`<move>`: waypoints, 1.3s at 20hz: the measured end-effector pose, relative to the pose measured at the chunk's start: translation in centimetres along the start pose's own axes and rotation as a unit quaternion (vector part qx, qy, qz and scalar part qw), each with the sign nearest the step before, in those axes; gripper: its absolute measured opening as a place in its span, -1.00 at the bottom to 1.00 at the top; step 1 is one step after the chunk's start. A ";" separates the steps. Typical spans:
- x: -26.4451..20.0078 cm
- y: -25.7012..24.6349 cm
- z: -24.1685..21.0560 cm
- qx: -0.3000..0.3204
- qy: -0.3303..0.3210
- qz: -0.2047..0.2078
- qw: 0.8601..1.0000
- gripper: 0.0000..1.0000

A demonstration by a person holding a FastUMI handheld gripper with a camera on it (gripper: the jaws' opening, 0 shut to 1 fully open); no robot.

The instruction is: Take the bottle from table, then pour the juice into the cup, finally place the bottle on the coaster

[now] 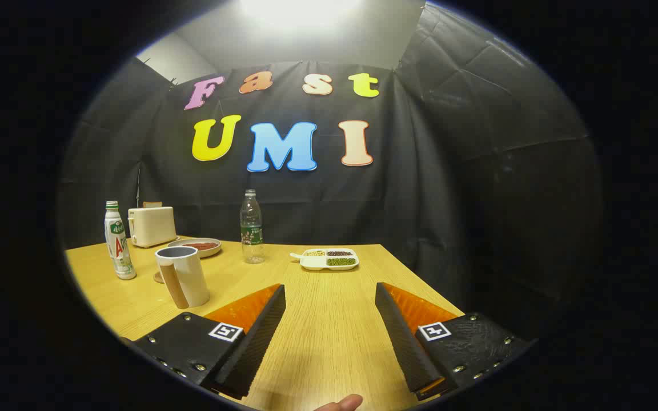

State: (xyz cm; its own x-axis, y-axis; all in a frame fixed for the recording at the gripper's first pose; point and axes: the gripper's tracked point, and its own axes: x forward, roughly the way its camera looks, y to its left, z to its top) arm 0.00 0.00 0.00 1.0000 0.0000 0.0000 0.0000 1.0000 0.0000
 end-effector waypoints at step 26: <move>1.2 14.6 9.3 0.026 -0.048 -0.081 0.995 0.92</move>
State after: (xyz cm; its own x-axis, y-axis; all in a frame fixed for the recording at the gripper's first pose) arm 1.17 14.56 9.32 0.9823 -0.1642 0.0905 0.1594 0.9855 0.0587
